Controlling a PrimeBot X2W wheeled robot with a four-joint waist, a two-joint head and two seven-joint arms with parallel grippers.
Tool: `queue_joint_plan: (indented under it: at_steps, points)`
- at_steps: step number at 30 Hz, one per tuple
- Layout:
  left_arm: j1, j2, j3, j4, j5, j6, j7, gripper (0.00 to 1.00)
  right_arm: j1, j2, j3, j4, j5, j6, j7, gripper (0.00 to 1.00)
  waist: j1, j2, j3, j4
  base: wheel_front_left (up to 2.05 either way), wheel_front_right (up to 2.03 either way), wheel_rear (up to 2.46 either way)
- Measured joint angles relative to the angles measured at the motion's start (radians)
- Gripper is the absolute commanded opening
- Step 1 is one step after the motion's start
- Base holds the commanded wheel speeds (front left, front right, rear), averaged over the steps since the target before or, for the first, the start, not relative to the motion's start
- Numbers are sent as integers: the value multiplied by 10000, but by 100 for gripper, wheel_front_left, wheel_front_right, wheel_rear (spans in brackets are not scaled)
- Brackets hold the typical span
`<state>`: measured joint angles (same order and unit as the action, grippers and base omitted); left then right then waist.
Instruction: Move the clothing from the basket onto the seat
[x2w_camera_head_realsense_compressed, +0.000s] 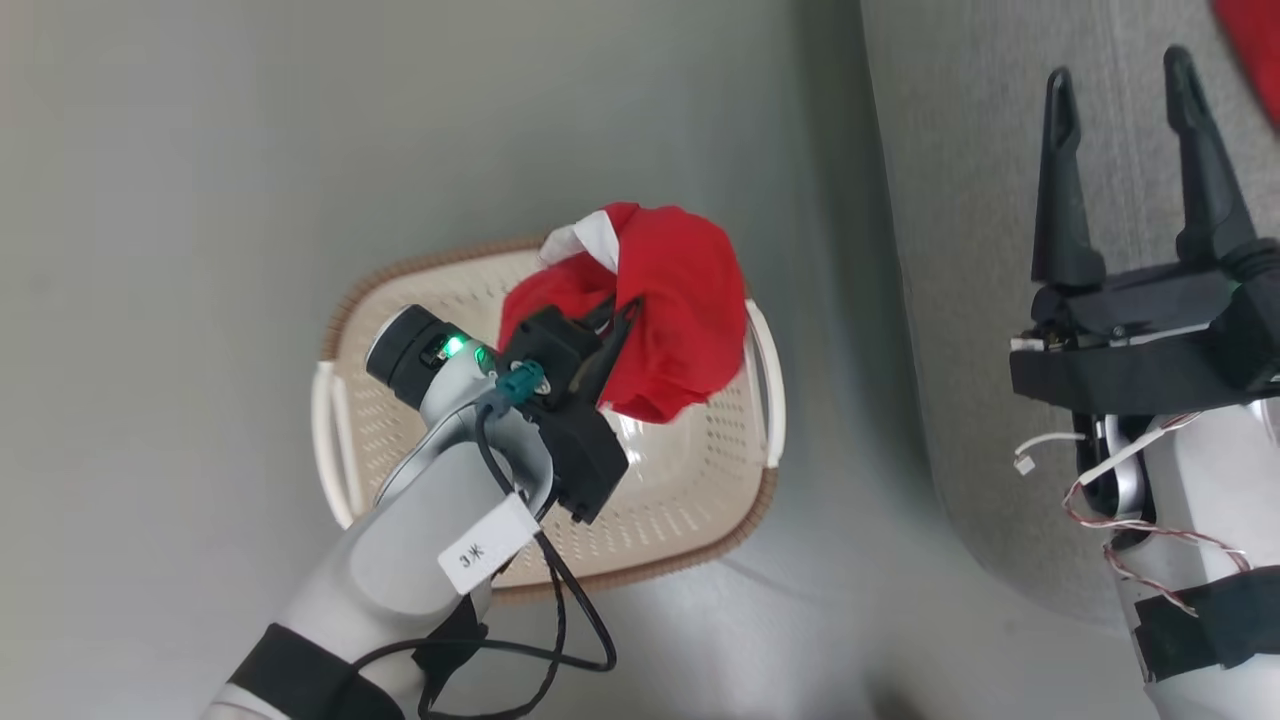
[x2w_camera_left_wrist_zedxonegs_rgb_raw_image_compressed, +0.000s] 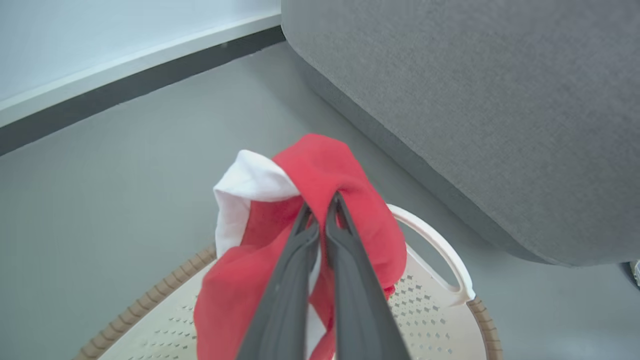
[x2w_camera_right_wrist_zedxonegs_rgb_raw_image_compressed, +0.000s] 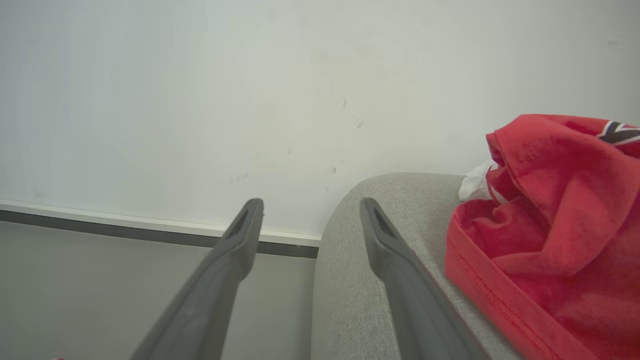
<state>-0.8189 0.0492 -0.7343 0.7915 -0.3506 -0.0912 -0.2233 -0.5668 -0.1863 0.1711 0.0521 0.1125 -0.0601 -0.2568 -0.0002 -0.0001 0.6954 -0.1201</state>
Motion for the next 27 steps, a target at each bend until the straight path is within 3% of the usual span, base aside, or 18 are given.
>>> queue_joint_plan:
  at_steps: [15, 27]
  points:
    - [-421, -67, 142, -426, -665, 134, -230, 0, 558, 230, 290, 1089, 15, 291, 0, 100, -1, 0, -2204, 853, 0, 0, 0]
    - [-491, -105, 380, -412, -696, 107, -261, 0, 1378, 617, 1074, 2288, 82, 894, 2, 100, 0, -1, -4188, 1274, 0, 0, 0]
